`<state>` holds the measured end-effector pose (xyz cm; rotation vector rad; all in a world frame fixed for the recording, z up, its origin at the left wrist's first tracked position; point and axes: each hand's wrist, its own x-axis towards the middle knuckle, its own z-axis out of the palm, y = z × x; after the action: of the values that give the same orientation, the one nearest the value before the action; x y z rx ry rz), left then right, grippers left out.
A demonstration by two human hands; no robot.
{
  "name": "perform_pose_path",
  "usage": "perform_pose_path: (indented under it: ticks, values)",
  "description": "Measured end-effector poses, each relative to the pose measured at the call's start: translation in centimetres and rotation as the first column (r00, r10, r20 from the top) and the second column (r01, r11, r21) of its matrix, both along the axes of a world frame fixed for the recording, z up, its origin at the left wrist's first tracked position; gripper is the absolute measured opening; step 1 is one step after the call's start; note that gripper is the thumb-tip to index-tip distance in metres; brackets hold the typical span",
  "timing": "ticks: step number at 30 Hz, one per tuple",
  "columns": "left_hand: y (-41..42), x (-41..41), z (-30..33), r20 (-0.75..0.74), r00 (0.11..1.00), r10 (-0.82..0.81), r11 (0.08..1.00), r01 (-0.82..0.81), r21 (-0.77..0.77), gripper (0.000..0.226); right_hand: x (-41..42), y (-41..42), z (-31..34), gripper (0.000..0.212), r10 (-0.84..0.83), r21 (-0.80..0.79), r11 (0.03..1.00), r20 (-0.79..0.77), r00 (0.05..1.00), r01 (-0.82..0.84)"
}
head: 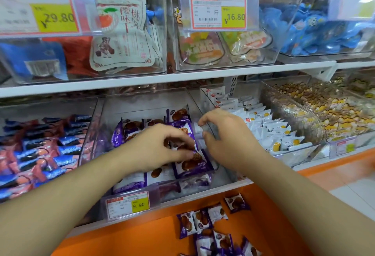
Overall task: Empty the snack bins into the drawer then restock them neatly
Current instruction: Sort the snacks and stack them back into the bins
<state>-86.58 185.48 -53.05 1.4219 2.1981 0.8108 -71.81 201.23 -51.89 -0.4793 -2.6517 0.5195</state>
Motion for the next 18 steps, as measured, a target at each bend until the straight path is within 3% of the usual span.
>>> perform_pose_path:
  ticks: [3, 7, 13, 18]
  values:
    - [2.0, -1.7, 0.0, -0.153, 0.969, 0.192, 0.978, -0.176, 0.109, 0.042, -0.2, 0.4, -0.3, 0.039, 0.031, 0.024, 0.999, -0.006, 1.0, -0.031]
    - [5.7, -4.6, -0.5, -0.342, 0.907, 0.245, 0.966, -0.257, 0.011, 0.071, -0.4, 1.1, -0.6, 0.044, 0.026, 0.133, 0.991, -0.02, 0.999, -0.023]
    - [8.0, -7.0, -2.5, -0.331, 0.915, 0.231, 0.968, -0.252, -0.02, 0.044, -0.9, 1.8, -0.7, 0.042, 0.016, 0.14, 0.99, -0.037, 0.999, -0.01]
    - [7.4, -7.6, -2.8, -0.44, 0.881, 0.173, 0.968, -0.234, -0.089, 0.05, -0.9, 1.8, -1.0, 0.038, 0.012, 0.139, 0.99, -0.05, 0.999, -0.005]
